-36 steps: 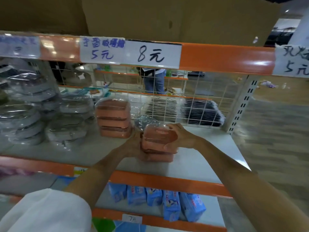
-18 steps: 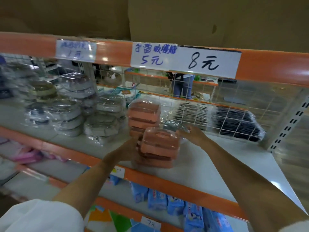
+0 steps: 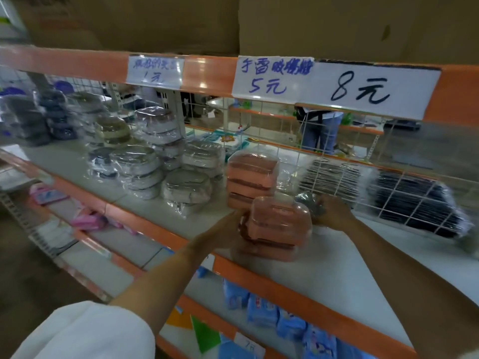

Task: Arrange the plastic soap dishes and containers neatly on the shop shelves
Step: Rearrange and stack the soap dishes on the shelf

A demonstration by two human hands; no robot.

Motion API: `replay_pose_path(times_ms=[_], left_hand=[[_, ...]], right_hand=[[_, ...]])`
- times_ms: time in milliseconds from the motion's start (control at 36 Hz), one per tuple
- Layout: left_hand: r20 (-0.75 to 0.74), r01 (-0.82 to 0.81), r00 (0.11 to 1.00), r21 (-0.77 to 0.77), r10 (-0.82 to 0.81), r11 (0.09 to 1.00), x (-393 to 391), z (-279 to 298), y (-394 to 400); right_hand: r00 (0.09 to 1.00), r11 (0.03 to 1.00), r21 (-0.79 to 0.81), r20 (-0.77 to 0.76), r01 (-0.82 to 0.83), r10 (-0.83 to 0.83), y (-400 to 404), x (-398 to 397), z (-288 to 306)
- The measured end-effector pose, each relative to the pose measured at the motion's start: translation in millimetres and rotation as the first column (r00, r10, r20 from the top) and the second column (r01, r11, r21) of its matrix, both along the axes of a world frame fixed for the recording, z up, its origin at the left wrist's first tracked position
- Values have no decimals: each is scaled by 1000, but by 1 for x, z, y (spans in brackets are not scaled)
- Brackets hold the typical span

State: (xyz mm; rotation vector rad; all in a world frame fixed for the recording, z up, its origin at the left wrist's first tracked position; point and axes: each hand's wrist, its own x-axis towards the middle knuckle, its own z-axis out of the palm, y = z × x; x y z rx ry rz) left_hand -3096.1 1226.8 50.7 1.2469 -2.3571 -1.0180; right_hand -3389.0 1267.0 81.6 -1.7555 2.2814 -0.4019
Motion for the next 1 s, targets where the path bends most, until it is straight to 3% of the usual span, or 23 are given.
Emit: replay_pose_path(times_ms=[111,222,306,417,583,722,1000], left_hand=[[-33,43,998,-67,-45,997,-30,2,4],[-169,71,983,-50,-78,996,-60,1,15],[-230,-61,972,-1,59,998,-86,-9,17],[-115,-200,973,26,202,979,-110,-11,19],[-158,-380,914,-14,374,925,-115,6,29],[-58,-419,906,36,420,907,-104,5,14],[-79,-438,891,106,446,893,-101,19,8]], right_hand=[[998,997,47,-23,57,-56,25,-35,-4],[986,983,75,-24,169,-167,47,-74,-18],[975,969,112,-63,218,-212,66,-79,-17],[955,947,130,-84,295,-286,84,-68,-6],[945,936,137,-37,326,-324,82,-56,-1],[947,943,95,-8,320,-320,58,-30,-1],[942,937,104,-32,335,-334,56,-25,4]])
